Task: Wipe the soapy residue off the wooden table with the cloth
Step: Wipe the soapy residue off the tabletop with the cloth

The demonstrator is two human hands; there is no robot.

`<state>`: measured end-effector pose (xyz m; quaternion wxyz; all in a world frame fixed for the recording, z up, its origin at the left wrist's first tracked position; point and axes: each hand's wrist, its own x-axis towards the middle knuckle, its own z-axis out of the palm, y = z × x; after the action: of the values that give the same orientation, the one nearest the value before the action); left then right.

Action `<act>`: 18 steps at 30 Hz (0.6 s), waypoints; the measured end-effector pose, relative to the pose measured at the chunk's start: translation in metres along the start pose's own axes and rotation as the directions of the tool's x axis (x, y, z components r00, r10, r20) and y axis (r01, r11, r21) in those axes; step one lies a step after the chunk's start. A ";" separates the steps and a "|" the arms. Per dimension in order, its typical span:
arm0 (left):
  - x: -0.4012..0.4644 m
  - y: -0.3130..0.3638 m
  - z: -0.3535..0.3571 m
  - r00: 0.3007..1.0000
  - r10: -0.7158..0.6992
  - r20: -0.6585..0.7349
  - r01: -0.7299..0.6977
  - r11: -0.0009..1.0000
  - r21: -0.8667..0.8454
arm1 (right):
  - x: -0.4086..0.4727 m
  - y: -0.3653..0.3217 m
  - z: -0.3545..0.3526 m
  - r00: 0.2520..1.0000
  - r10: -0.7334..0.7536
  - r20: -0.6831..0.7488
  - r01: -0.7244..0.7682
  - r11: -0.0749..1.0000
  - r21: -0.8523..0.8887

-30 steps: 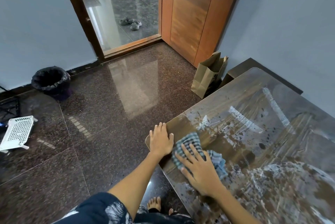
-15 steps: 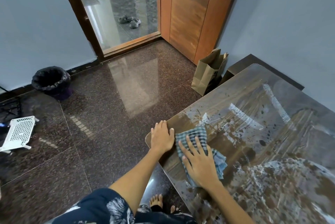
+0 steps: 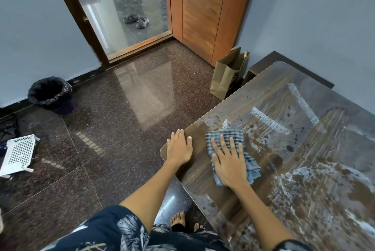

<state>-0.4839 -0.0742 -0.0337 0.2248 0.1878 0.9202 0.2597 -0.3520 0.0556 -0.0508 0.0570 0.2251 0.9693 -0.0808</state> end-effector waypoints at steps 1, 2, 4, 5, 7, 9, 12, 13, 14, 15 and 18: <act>-0.001 0.001 0.000 1.000 -0.001 -0.003 0.001 1.000 0.001 | -0.004 -0.006 0.002 0.999 -0.048 -0.006 0.048 0.999 -0.012; -0.001 0.001 0.000 1.000 0.001 -0.010 -0.001 1.000 0.008 | -0.012 -0.009 0.004 0.993 -0.115 0.000 0.115 0.993 -0.027; -0.001 0.003 0.002 1.000 0.002 -0.013 -0.002 1.000 0.022 | -0.033 -0.008 0.010 0.963 -0.270 0.004 0.270 0.962 -0.044; -0.001 0.004 0.002 1.000 0.003 -0.011 -0.003 1.000 0.023 | -0.046 -0.005 0.013 0.943 -0.332 0.001 0.332 0.943 -0.039; -0.001 0.004 0.002 1.000 0.008 -0.008 -0.008 1.000 0.020 | -0.066 0.010 0.015 0.915 -0.404 -0.005 0.403 0.914 -0.045; 0.001 0.002 0.001 1.000 0.008 -0.004 -0.008 1.000 0.022 | -0.067 0.028 0.011 0.918 -0.396 0.008 0.395 0.916 -0.071; 0.002 -0.001 0.001 1.000 0.006 0.000 -0.006 1.000 0.027 | -0.032 0.046 -0.002 0.978 -0.206 0.036 0.208 0.974 -0.094; 0.002 -0.001 0.001 1.000 0.004 0.002 -0.004 1.000 0.026 | -0.018 0.044 -0.005 0.990 -0.131 0.046 0.134 0.988 -0.076; 0.003 -0.001 0.001 1.000 0.004 0.003 -0.004 1.000 0.024 | -0.007 0.037 -0.006 0.996 -0.064 0.055 0.067 0.996 -0.054; 0.003 0.000 0.001 1.000 0.005 0.004 -0.006 1.000 0.022 | 0.001 0.025 -0.006 0.999 -0.015 0.043 0.017 0.999 -0.038; 0.001 0.000 0.000 1.000 0.011 -0.007 -0.011 1.000 0.014 | -0.001 -0.014 -0.002 0.998 -0.045 0.042 0.047 0.999 -0.025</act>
<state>-0.4846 -0.0739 -0.0339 0.2186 0.1935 0.9218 0.2550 -0.3579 0.0430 -0.0463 0.0782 0.2002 0.9738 -0.0743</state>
